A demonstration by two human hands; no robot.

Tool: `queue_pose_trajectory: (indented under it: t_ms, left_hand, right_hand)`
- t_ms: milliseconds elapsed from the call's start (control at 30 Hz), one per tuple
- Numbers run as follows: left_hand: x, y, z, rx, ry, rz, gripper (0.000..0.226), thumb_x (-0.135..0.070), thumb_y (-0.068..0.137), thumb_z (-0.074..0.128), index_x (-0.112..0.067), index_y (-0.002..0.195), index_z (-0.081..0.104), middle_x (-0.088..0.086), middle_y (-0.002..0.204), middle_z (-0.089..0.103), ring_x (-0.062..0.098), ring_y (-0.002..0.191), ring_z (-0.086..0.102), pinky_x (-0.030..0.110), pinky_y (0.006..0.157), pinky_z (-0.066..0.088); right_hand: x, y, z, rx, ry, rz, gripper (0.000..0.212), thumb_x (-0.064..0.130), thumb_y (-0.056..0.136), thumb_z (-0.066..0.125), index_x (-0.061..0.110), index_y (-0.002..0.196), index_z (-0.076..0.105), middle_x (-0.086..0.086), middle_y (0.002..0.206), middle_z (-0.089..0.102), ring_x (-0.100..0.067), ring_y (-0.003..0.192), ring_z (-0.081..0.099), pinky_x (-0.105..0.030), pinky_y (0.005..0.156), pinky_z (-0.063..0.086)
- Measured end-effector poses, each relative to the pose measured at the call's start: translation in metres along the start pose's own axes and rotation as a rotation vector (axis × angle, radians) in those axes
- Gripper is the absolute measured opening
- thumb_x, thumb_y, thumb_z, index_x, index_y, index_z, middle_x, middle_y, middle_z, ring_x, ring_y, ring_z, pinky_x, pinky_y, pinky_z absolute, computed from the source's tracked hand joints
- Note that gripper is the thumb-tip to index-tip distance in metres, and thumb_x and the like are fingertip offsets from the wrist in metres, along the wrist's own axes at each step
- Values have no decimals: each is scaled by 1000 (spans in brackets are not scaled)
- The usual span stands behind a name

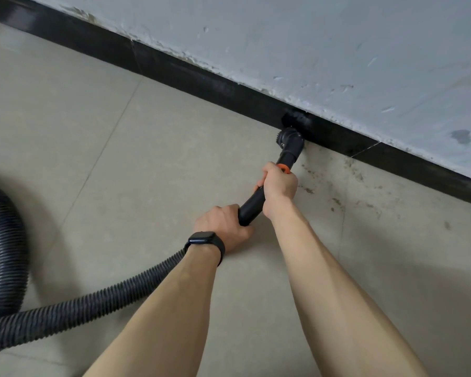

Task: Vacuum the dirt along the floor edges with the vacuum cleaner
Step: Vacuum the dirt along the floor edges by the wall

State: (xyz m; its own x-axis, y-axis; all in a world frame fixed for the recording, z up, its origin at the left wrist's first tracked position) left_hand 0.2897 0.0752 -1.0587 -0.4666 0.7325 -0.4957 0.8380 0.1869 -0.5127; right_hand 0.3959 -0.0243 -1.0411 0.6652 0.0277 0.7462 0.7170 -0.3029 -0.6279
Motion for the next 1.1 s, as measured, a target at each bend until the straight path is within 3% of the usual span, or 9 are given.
queue_pose_trajectory:
  t_ms: [300, 433, 533, 633, 767, 967, 1100]
  left_hand:
    - [29, -11, -14, -47, -114, -30, 27, -54, 75, 56, -30, 82, 45, -7, 69, 53, 11, 57, 50, 26, 47, 32]
    - [52, -23, -24, -89, -149, -87, 29, -55, 69, 55, -29, 78, 45, -4, 69, 55, 17, 60, 55, 29, 52, 38]
    - [61, -37, -31, -109, -117, -91, 30, -55, 60, 52, -28, 72, 48, -3, 65, 56, 19, 58, 55, 27, 48, 33]
    - [64, -50, -33, -129, -2, -46, 27, -53, 58, 52, -28, 67, 49, -6, 60, 54, 15, 52, 52, 24, 45, 29]
    - [53, -60, -31, -69, 195, 67, 23, -54, 62, 54, -34, 75, 52, -12, 62, 53, 9, 52, 49, 23, 46, 31]
    - [34, -75, -24, 21, 354, 180, 22, -52, 61, 50, -33, 71, 49, -11, 65, 54, 8, 55, 49, 23, 47, 29]
    - [38, -82, -18, 82, 393, 158, 21, -51, 62, 50, -32, 71, 48, -8, 69, 55, 11, 58, 51, 25, 49, 33]
  right_hand:
    - [1, -13, 30, 54, -27, -8, 13, 6, 84, 60, 10, 91, 50, -1, 44, 48, -20, 36, 44, -23, 40, 44]
    - [-3, -35, 57, 188, -51, -2, 18, 4, 86, 61, 9, 97, 47, -2, 42, 46, -20, 33, 43, -28, 43, 45]
    - [-13, -55, 59, 239, -37, 28, 19, 4, 87, 62, 8, 98, 47, -4, 48, 49, -21, 37, 45, -26, 43, 46]
    - [-26, -73, 41, 186, 44, 60, 18, 7, 87, 62, 9, 100, 49, -8, 58, 52, -22, 42, 49, -23, 41, 46]
    - [-43, -89, -1, 38, 282, 63, 20, 9, 89, 65, 12, 101, 49, -9, 68, 52, -16, 41, 49, -26, 46, 50]
    - [-64, -97, -42, -109, 430, 95, 20, 13, 94, 65, 11, 105, 48, 6, 42, 47, -14, 37, 47, -25, 45, 48]
    - [-78, -100, -43, -80, 437, 158, 19, 5, 91, 58, 12, 103, 46, -1, 56, 48, -16, 40, 44, -26, 45, 47]
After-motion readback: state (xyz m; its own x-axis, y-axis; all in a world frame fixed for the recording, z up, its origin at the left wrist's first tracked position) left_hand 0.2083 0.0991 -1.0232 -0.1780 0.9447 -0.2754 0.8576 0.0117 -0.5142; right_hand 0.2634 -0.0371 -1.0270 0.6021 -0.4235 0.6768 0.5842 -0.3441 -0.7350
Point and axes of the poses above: each hand's wrist, its own y-axis towards the middle knuckle, its own z-axis out of the palm, x = y × z, the point moved 4 cm from there along y, towards the middle knuckle
